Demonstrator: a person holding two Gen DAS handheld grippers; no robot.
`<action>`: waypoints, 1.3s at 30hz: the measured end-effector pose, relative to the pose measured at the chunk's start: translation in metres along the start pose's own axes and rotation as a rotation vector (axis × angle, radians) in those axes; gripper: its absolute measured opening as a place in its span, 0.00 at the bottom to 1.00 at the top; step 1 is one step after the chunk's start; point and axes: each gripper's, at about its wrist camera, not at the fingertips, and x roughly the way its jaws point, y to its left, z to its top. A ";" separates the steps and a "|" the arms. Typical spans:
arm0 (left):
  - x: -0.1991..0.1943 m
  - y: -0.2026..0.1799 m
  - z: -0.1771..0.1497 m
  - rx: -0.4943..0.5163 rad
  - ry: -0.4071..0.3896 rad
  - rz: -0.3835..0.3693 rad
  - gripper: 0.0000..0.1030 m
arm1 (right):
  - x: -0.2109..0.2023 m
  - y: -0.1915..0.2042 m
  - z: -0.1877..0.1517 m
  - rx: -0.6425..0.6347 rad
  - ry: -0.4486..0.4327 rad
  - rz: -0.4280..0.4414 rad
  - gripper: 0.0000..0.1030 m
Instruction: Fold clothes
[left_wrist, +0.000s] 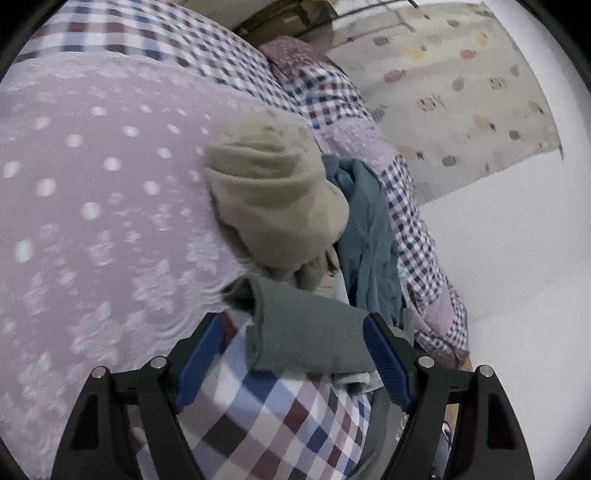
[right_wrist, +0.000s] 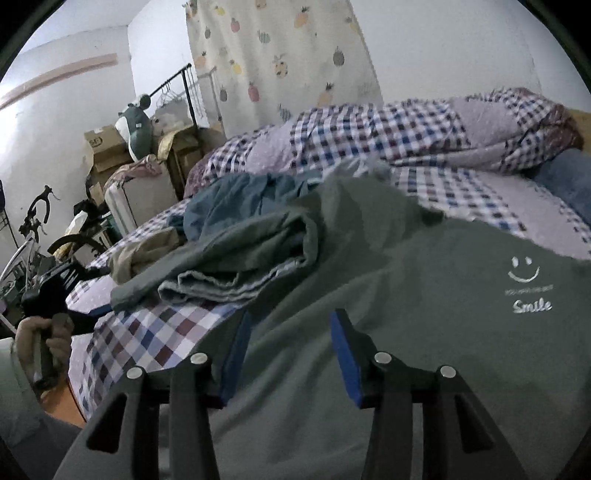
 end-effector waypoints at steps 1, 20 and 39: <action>0.005 -0.001 0.002 0.010 0.009 -0.002 0.76 | 0.004 -0.001 -0.001 0.005 0.011 0.007 0.47; 0.045 -0.027 0.005 0.163 0.035 0.054 0.19 | 0.008 -0.018 -0.006 0.091 0.038 0.006 0.47; -0.029 -0.188 0.136 0.364 -0.291 -0.006 0.02 | 0.028 -0.020 0.001 0.114 0.053 0.009 0.47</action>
